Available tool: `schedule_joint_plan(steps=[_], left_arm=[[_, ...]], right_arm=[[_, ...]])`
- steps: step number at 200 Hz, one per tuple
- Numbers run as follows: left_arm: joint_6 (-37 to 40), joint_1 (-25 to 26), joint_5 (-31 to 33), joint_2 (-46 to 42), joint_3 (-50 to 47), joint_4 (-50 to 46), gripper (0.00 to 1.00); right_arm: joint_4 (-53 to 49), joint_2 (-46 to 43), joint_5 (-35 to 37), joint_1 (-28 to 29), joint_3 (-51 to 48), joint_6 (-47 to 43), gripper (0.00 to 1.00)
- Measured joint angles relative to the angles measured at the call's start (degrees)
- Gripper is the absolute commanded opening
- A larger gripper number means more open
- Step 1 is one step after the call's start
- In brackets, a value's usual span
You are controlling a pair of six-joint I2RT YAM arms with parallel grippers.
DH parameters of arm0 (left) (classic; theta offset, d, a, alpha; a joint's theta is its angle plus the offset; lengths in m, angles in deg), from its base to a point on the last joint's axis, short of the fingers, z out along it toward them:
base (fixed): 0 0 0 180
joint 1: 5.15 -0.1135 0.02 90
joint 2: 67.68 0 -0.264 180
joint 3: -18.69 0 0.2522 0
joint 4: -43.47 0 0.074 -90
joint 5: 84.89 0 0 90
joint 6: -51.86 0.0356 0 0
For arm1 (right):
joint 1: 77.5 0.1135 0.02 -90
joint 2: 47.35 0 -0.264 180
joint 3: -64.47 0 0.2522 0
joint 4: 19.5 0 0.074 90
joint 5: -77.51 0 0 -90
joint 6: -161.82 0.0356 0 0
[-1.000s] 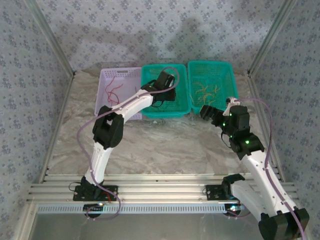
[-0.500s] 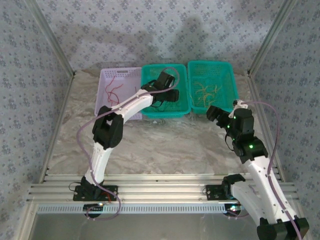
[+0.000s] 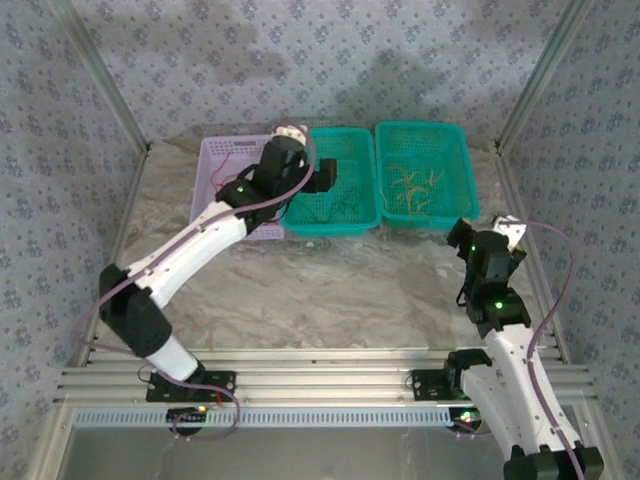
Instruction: Untangle the cables
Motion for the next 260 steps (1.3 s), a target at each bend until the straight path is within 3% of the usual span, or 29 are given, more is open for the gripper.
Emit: schedule_joint_plan(steps=[48, 113, 203, 260], left_arm=[[-0.55, -0.04, 5.62, -9.9, -12.39, -0.44, 1.0], [-0.02, -0.46, 11.21, -22.12, -20.52, -3.87, 1.0], [2.56, -7.85, 14.19, -35.04, -36.0, -5.95, 1.0], [4.15, -13.27, 14.62, -36.61, -42.49, -3.96, 1.0]], right_arm=[[13.11, 8.02, 5.16, -0.87, -6.88, -1.09, 1.0], [34.23, 27.34, 5.46, -3.28, -14.25, -4.28, 1.0], [53.33, 39.56, 0.04, -5.79, -15.28, -8.5, 1.0], [54.77, 44.83, -8.24, -5.25, -11.54, -13.99, 1.0]])
